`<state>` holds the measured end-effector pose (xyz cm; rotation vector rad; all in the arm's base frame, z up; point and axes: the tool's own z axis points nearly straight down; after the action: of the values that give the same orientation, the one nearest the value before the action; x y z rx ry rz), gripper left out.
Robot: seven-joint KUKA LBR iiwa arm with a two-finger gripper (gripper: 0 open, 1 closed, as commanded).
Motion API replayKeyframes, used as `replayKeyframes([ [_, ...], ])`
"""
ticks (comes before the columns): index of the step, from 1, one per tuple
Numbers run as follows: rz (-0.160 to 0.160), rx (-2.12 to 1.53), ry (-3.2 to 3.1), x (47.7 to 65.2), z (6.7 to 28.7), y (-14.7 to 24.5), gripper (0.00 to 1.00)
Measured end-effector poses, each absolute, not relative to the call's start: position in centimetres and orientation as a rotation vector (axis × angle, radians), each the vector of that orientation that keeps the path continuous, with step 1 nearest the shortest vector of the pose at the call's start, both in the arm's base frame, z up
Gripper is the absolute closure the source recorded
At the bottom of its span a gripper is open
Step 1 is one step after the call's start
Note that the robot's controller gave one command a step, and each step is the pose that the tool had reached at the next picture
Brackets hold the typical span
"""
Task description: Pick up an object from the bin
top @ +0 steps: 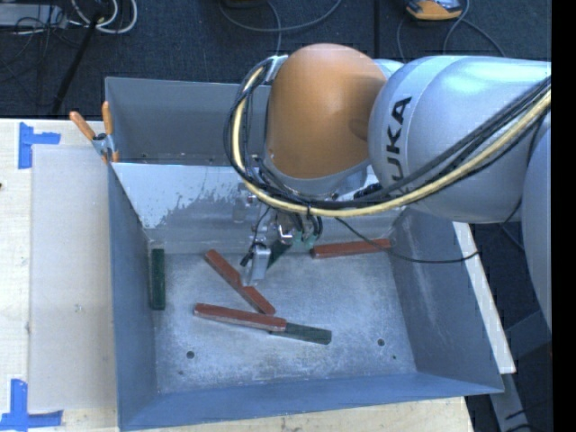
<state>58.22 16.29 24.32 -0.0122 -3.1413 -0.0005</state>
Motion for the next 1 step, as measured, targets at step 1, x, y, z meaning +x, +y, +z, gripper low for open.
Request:
replayKeyframes([
  [1, -0.001, 0.504, -3.102, 59.67, 22.57, 17.25, 0.0],
])
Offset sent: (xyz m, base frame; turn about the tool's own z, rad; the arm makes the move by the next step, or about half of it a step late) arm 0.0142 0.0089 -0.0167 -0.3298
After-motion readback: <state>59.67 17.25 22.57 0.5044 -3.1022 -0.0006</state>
